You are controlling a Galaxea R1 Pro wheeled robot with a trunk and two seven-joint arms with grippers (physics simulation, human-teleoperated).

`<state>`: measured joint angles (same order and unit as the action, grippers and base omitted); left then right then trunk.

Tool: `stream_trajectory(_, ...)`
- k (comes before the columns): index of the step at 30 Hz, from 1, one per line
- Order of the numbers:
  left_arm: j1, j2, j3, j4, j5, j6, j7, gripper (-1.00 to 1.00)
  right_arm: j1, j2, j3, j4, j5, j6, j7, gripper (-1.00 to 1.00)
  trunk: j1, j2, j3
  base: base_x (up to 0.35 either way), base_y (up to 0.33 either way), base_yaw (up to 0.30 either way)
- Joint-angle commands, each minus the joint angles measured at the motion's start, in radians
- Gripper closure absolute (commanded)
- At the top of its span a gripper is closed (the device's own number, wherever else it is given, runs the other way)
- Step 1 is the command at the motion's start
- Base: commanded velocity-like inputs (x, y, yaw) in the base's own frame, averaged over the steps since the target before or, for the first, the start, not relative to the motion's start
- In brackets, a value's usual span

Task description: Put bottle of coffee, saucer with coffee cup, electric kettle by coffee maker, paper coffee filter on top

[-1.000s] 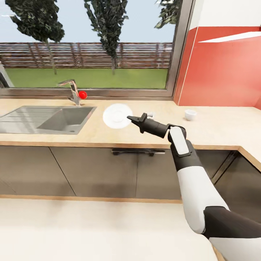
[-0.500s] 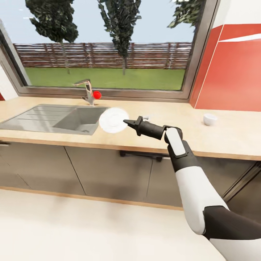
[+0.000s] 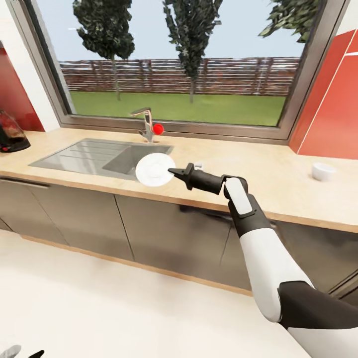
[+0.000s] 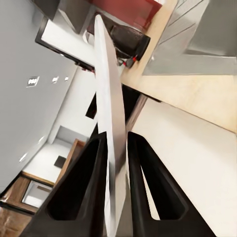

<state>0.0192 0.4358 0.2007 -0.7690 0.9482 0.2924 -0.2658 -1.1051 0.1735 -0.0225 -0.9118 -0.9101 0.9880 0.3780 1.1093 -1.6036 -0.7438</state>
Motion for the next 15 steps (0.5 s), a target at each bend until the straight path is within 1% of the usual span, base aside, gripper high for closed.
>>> stream_trajectory(1,0.001,-0.002,0.003,-0.001,0.009,0.011,0.003,-1.0,-0.001,0.001,-0.003,0.001,0.004,0.005,0.01,1.0,0.0,0.0,-0.001,0.027,0.007,0.27)
stream_trajectory(3,0.001,-0.007,0.004,0.005,0.009,0.014,0.01,-1.0,-0.001,0.001,-0.003,0.002,0.004,0.005,0.01,1.0,0.0,0.0,-0.001,0.104,0.041,0.27)
stream_trajectory(6,0.001,-0.009,0.005,0.02,0.01,0.016,0.013,-1.0,-0.001,0.001,-0.003,0.002,0.004,0.005,0.01,1.0,0.0,0.0,-0.001,0.204,0.098,0.27)
stream_trajectory(15,0.001,-0.011,0.004,0.031,0.009,0.017,0.016,-1.0,-0.001,0.001,-0.003,0.003,0.003,0.005,0.01,1.0,0.0,0.0,-0.001,0.28,0.178,0.27)
